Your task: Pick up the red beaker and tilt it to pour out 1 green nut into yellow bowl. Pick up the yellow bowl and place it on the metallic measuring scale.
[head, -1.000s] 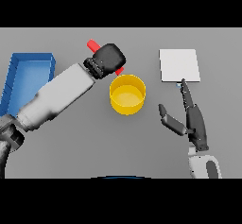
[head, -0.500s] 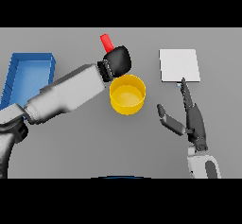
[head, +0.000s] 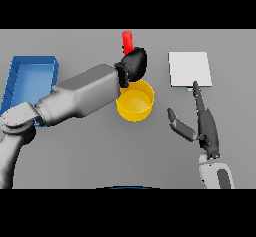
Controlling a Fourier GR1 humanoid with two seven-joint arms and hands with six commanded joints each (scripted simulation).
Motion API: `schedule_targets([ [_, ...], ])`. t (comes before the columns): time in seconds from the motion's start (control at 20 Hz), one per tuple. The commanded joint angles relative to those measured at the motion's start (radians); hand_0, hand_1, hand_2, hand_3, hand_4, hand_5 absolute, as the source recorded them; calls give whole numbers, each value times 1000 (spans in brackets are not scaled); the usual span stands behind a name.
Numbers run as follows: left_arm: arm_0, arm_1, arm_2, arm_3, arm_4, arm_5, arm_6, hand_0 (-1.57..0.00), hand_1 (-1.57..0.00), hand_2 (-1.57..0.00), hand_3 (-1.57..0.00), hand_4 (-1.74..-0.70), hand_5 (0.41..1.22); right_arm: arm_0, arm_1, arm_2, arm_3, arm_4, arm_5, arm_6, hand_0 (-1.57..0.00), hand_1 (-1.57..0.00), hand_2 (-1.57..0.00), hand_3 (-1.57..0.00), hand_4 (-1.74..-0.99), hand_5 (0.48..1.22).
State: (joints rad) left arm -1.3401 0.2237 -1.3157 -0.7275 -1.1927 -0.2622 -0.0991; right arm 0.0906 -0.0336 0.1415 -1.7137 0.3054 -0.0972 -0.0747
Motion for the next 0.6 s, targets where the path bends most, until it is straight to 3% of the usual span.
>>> schedule_targets([
  [0.0, -9, -4, -14, -6, -6, -7, 2, -1571, -1571, -1571, -1571, -1722, 1221, 3, 4, -2, -5, -13, 4, -5, 1, 1, 1, 1, -1154, 634],
  [0.2, -77, 5, -45, 17, 0, 3, -45, -1571, -1571, -1571, -1571, -1721, 1221, 26, 4, -4, 4, -27, 12, -50, 1, 1, 1, 1, -1153, 636],
  [0.35, -192, 40, -36, 77, 7, 36, -65, -1571, -1571, -1571, -1571, -1722, 1221, 3, 11, 1, 8, -24, 12, -37, 1, 1, 1, 1, -1150, 649],
  [0.4, -213, 58, -21, 85, 25, 38, -64, -1571, -1571, -1571, -1571, -1725, 1221, 7, -2, -4, 5, -29, 18, -55, 1, 1, 1, 1, -1154, 654],
  [0.5, -264, 79, 22, 148, 64, 81, -59, -1571, -1571, -1571, -1179, -1731, 1221, 4, 2, -1, 8, -20, 11, -53, 1, 1, 1, 1, -1160, 660],
  [0.55, -290, 84, 57, 205, 90, 99, -21, -1571, -1571, -1571, -1257, -1726, 1221, -1, 4, 2, 7, -15, 9, -44, 1, 1, 1, 1, -1160, 663],
])
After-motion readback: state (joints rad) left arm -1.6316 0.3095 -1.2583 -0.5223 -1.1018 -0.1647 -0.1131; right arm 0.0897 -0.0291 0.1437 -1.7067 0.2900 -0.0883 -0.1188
